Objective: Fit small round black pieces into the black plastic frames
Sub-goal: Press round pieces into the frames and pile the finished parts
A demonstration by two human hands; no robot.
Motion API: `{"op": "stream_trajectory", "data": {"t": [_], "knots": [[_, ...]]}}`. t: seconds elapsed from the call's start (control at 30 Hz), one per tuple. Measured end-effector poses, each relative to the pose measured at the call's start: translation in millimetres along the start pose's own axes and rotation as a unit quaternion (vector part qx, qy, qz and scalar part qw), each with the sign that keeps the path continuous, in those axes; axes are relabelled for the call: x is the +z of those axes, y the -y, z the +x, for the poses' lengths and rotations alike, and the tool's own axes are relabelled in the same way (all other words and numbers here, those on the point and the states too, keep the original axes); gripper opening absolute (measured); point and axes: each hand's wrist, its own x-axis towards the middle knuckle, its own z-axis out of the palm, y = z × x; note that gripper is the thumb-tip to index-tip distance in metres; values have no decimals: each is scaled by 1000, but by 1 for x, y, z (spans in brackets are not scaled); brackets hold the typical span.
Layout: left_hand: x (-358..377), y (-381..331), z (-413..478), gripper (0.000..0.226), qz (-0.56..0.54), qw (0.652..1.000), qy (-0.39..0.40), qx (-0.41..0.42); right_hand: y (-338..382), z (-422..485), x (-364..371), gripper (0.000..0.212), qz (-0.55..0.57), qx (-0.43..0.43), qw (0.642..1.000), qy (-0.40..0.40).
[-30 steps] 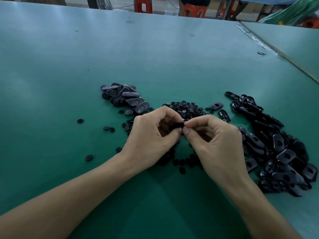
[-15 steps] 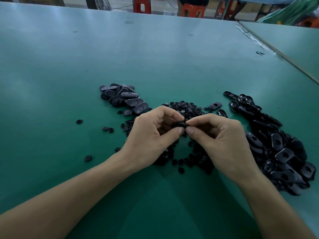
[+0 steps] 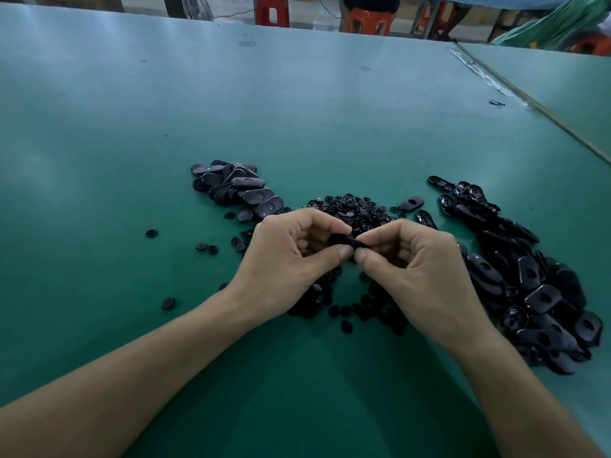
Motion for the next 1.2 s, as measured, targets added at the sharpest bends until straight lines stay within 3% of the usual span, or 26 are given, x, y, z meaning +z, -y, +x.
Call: {"op": "stream_trajectory", "data": {"t": [0.53,0.6,0.67,0.77,0.9,1.2], "knots": [[1,-3,0,27,1,999,-42,7,3,1,-1,11,-14,-6,1000,-5],[2,-3,1,26,11,998,-56,18,-1,4,-6,13,-102,-28,993,-47],[1,-4,2,25,21,996,-75,32,-8,8,-14,28,-272,-30,958,-87],[-6,-8,9,20,27,993,-106,42,-15,9,-25,43,-422,59,901,-82],[-30,-6,27,20,75,984,-156,31,-20,11,-25,42,-456,107,883,-41],[-80,11,48,18,204,949,-239,-18,-14,14,-24,19,-426,58,894,-125]]}}
